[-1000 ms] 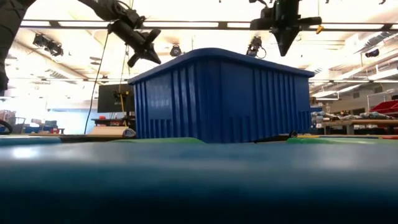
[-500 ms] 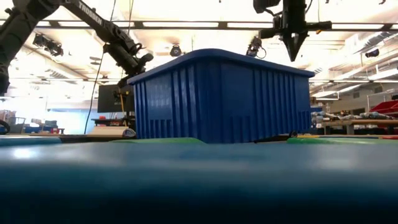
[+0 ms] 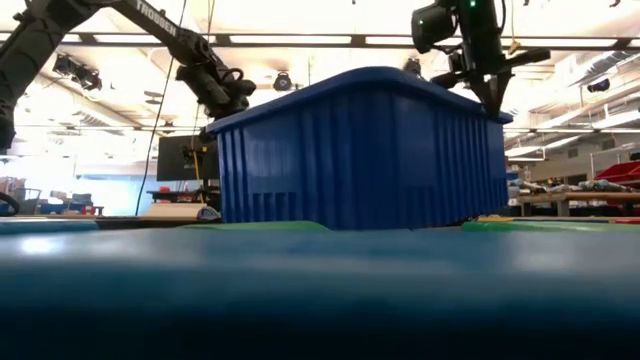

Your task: Sort Items/Unsort Items

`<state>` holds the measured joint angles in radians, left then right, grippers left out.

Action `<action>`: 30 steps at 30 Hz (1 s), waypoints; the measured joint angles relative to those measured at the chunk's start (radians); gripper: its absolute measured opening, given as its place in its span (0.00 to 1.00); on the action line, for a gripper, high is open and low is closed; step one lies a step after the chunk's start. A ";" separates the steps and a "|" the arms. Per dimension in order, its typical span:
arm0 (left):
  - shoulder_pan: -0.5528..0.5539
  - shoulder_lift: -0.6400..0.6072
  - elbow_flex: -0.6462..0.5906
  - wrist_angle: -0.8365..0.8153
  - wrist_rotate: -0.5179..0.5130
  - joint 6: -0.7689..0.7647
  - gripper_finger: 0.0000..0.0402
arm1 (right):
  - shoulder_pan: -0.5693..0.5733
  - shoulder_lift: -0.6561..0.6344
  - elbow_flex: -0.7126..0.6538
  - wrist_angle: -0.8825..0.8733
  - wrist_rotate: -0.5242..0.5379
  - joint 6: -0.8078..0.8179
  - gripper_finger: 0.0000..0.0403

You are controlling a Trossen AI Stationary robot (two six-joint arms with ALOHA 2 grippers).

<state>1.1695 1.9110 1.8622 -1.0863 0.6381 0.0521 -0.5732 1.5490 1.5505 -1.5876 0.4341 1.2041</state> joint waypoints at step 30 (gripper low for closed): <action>-0.170 -0.220 -0.158 -0.059 -0.031 -0.023 0.00 | -0.219 0.006 -0.003 0.439 0.001 -0.539 0.00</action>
<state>0.9991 1.6915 1.7045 -1.1455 0.6073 0.0295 -0.7925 1.5551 1.5475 -1.1483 0.4352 0.6655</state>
